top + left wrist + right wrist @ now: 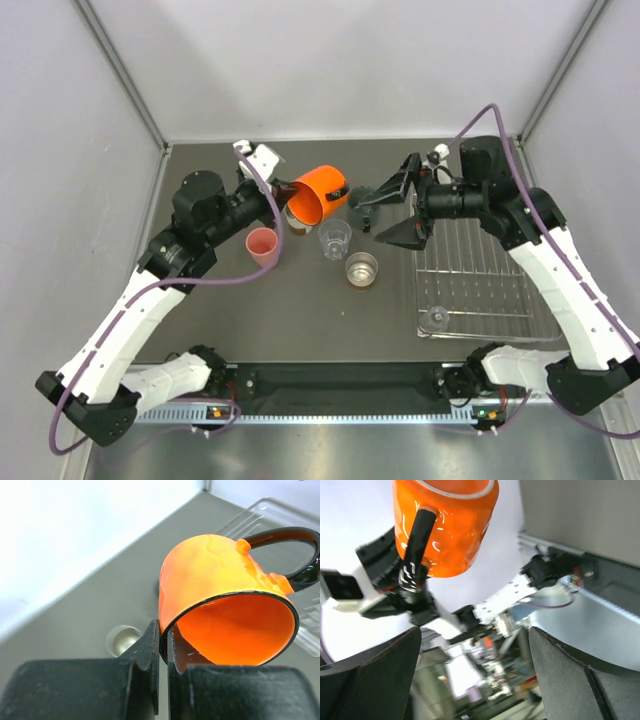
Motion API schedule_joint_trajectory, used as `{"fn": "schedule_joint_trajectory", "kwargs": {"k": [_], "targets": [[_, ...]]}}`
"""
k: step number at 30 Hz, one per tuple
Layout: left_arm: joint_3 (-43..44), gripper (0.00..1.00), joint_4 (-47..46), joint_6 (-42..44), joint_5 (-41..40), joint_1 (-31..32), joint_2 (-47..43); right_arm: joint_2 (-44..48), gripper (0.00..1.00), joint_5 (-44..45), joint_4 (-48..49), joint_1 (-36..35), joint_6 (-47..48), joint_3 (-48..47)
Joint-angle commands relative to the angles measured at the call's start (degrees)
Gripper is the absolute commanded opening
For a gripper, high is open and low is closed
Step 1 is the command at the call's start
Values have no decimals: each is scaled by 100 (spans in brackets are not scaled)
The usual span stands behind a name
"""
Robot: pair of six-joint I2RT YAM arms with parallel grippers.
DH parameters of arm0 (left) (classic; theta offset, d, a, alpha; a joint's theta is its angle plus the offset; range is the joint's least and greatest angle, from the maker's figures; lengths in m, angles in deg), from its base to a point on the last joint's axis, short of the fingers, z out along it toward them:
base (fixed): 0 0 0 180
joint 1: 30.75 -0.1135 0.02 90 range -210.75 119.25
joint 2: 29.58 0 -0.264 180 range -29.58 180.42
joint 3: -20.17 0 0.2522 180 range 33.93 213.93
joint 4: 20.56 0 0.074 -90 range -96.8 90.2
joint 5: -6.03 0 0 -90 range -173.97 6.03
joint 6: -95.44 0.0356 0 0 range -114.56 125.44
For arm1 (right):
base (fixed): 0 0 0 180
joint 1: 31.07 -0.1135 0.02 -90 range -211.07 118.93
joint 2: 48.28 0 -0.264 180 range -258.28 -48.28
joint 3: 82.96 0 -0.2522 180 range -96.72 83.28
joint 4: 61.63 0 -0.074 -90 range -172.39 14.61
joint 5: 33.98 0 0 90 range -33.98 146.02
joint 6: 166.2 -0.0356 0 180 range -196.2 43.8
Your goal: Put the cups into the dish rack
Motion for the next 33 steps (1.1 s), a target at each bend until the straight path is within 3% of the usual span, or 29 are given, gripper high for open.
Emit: {"fn": "schedule_joint_trajectory", "kwargs": {"k": [1, 6, 11, 20, 22, 33], "targets": [[-35, 0, -1323, 1611, 70, 38, -117, 163, 87, -556, 1243, 53, -1532, 199], [96, 0, -1394, 1849, 833, 91, -21, -83, 85, -723, 1464, 18, -2060, 146], [123, 0, -1526, 1849, 861, 240, -12, -426, 81, -741, 1543, -70, -2228, -143], [176, 0, -1886, 1665, 1169, 399, 50, -602, 66, -785, 1631, -308, -2386, -118], [193, 0, -1930, 1630, 1222, 399, 59, -576, 58, -811, 1701, -334, -2438, -74], [307, 0, -1825, 1753, 1274, 548, 225, -505, 42, -759, 2009, -571, -2711, 102]]}}
